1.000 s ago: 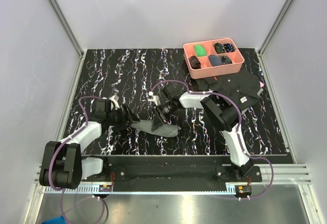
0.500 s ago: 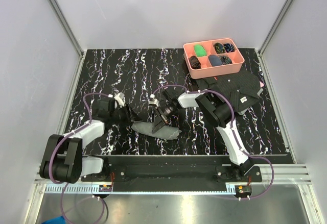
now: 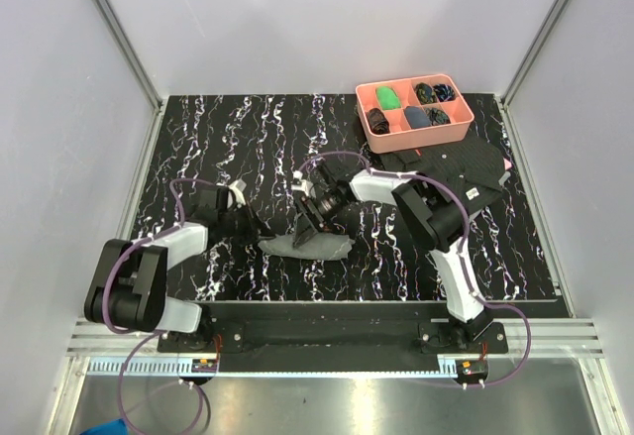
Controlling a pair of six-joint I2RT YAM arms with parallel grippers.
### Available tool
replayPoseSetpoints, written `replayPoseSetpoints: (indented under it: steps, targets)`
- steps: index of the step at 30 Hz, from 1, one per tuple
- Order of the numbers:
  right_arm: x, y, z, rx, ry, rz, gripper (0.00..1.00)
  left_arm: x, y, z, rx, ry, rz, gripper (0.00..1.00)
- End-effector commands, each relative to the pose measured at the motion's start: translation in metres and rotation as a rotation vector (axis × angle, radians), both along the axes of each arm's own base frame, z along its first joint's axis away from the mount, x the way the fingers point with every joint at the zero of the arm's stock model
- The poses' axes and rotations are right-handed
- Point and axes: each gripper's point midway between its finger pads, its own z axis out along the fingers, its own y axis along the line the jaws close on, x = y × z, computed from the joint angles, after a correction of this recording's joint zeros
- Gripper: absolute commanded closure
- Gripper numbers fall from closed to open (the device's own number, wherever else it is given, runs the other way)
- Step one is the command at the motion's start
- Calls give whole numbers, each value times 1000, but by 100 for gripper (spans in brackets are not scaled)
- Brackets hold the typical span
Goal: Fold the napkin, place the utensils inside, and roll it up
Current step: Roll the napkin with the utensil
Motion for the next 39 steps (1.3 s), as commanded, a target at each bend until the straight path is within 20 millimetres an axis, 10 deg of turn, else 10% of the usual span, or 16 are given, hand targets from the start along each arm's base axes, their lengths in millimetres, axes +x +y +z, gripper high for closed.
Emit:
replayPoseSetpoints:
  steps: [1,6,11,39]
  targets:
    - [66,-17,2,-159,-412,-137,19,6,3,1,42,16,-10,100]
    - [87,-23,45,-107,-693,-205,15,9,2,-4,45,59,-23,100]
    - [67,-25,47,-103,-877,-138,13,18,0,-6,30,87,-33,100]
    - [33,-17,-25,-352,-1025,71,15,62,-11,4,0,111,-80,100]
